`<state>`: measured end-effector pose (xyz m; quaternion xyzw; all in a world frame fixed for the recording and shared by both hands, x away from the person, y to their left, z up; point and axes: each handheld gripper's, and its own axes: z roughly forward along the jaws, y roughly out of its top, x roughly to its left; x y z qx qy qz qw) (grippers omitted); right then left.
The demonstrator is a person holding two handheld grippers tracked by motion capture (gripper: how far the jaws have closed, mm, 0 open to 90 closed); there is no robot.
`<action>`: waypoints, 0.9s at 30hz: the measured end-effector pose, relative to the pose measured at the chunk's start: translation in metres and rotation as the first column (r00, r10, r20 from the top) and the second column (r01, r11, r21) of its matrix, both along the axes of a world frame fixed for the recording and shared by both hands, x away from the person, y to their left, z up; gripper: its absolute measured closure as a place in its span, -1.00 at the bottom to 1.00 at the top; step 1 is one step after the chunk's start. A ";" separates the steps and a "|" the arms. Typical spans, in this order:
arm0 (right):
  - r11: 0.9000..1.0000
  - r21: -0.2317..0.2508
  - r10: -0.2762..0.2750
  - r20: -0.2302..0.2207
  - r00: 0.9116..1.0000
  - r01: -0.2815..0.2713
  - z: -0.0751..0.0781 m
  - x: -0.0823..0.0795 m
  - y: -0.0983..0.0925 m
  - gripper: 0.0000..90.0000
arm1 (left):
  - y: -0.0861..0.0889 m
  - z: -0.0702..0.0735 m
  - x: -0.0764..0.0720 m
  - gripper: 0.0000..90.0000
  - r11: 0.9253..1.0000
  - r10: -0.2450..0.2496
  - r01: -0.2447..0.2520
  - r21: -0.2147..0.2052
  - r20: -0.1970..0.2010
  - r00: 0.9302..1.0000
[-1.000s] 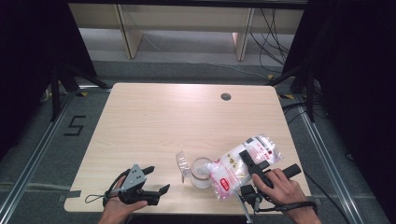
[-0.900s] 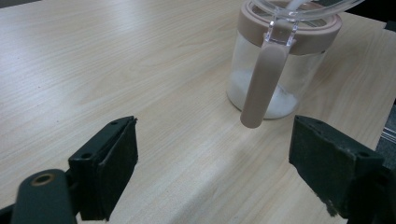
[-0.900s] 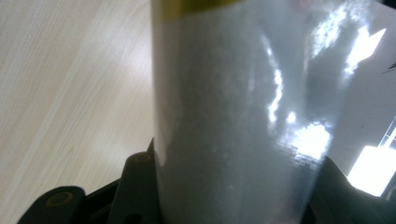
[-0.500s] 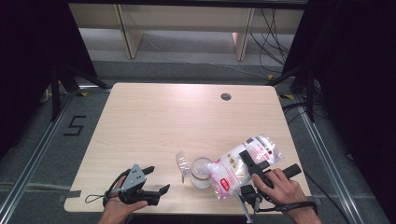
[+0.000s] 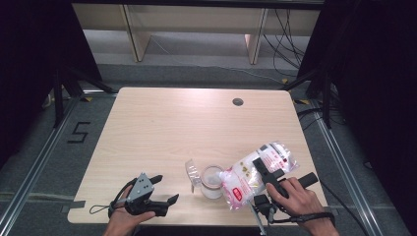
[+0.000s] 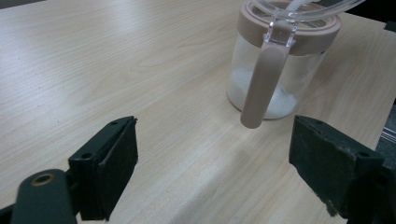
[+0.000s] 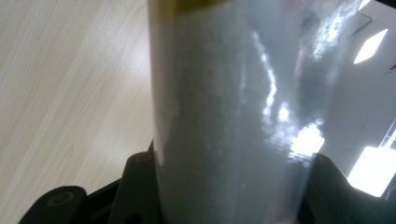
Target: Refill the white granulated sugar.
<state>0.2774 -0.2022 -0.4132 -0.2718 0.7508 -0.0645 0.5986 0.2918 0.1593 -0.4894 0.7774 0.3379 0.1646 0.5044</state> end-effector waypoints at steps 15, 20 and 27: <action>1.000 -0.015 -0.004 -0.012 1.000 0.004 -0.003 0.000 0.002 0.34 | 0.000 0.000 0.000 -0.66 1.000 -0.003 0.003 0.005 0.002 1.000; 1.000 -0.009 -0.017 -0.017 1.000 0.017 -0.004 0.000 0.002 0.34 | 0.000 0.000 0.000 -0.66 1.000 0.000 0.000 0.004 0.004 1.000; 0.999 0.008 -0.035 -0.021 0.999 0.035 -0.001 -0.001 0.000 0.35 | 0.000 0.000 0.000 -0.66 1.000 0.004 -0.004 0.011 0.000 1.000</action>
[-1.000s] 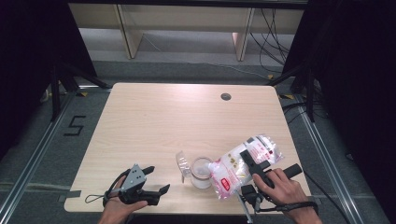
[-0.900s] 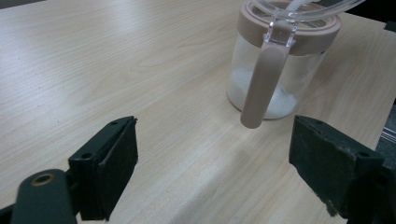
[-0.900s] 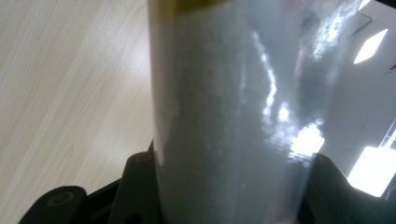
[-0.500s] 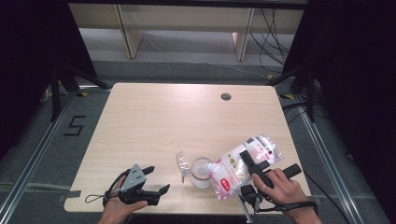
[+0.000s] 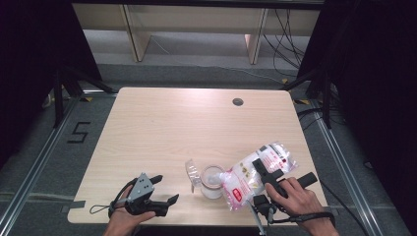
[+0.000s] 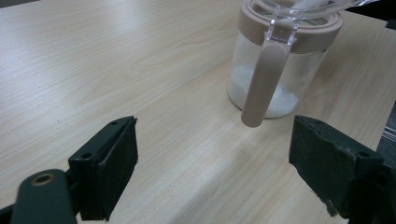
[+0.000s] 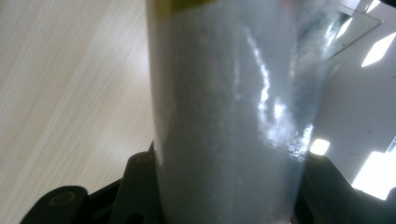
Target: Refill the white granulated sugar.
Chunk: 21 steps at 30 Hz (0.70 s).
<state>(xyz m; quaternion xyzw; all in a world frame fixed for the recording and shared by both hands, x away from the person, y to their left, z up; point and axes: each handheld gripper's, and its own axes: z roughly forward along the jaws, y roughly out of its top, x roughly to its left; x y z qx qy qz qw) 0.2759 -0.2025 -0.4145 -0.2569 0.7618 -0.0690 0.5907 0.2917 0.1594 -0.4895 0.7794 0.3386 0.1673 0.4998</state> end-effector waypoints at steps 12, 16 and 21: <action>1.000 -0.002 0.006 0.005 1.000 -0.006 0.000 0.000 0.001 0.36 | 0.000 0.000 0.001 -0.66 1.000 -0.004 0.004 -0.006 0.005 1.000; 1.000 -0.004 0.006 0.003 1.000 -0.006 0.000 0.000 0.001 0.36 | 0.000 0.000 0.000 -0.66 1.000 -0.005 0.005 -0.009 0.000 1.000; 1.000 0.000 0.011 -0.003 1.000 -0.011 0.000 0.001 0.000 0.37 | 0.000 0.000 0.000 -0.66 1.000 -0.004 0.004 -0.009 -0.001 1.000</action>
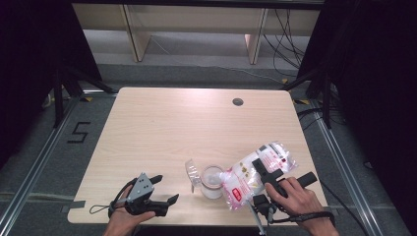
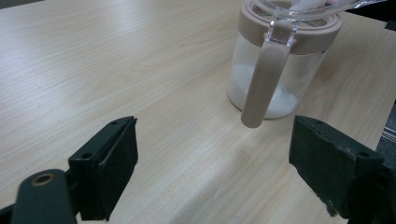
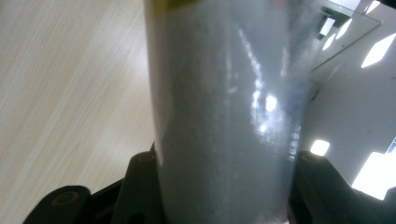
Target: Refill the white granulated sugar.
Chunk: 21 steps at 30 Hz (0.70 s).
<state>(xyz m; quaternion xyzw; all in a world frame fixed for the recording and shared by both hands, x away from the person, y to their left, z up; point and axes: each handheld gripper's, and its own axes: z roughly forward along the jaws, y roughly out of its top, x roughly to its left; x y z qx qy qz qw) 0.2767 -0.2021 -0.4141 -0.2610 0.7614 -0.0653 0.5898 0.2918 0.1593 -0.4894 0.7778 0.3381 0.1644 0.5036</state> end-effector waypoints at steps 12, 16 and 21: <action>1.000 -0.020 0.018 0.005 1.000 -0.018 0.001 0.000 0.001 0.39 | 0.000 0.000 0.000 -0.66 1.000 -0.003 0.003 0.005 0.005 1.000; 0.999 -0.027 0.020 0.008 1.000 -0.020 0.001 0.001 0.001 0.40 | 0.000 0.000 0.000 -0.66 1.000 -0.001 0.001 0.005 0.005 1.000; 1.000 -0.021 0.008 0.010 1.000 -0.008 0.000 0.000 0.000 0.40 | 0.000 0.000 0.000 -0.66 1.000 -0.001 0.001 0.005 0.005 1.000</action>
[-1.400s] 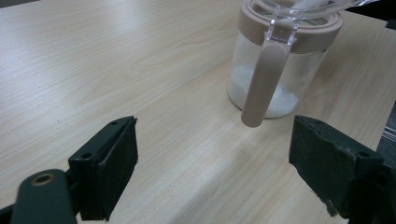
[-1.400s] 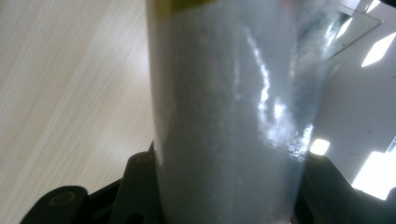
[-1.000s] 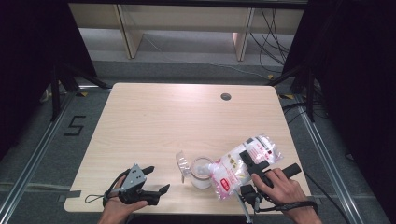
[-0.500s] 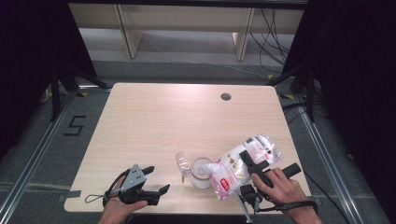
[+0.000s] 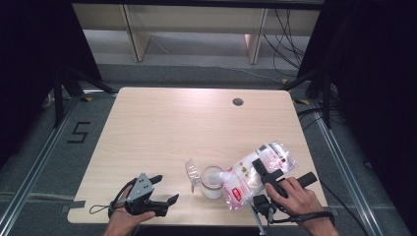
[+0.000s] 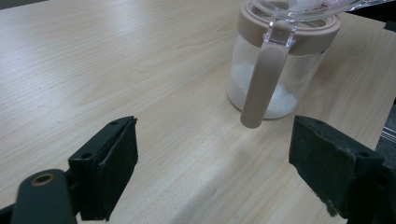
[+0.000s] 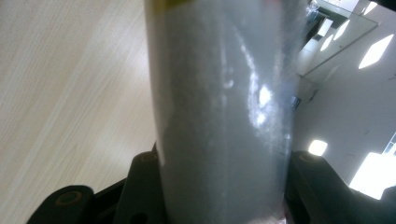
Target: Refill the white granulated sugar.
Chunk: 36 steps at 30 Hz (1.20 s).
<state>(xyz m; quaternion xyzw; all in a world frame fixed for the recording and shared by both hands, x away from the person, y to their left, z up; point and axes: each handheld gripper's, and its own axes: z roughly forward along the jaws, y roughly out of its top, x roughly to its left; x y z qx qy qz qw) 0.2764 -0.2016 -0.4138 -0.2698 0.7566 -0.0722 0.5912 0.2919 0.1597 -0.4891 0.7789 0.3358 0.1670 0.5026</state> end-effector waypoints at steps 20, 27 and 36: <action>1.000 0.008 -0.004 0.007 1.000 0.004 -0.001 -0.002 0.000 0.41 | 0.000 0.000 0.000 -0.66 1.000 0.001 -0.001 -0.002 0.002 1.000; 1.000 0.007 -0.002 0.009 1.000 0.002 0.000 -0.002 0.000 0.42 | 0.000 0.000 0.000 -0.66 1.000 0.001 -0.001 -0.002 0.001 1.000; 1.000 -0.007 -0.003 0.013 1.000 0.003 0.000 -0.002 0.001 0.42 | 0.000 0.000 0.000 -0.66 1.000 -0.002 0.002 -0.001 0.000 1.000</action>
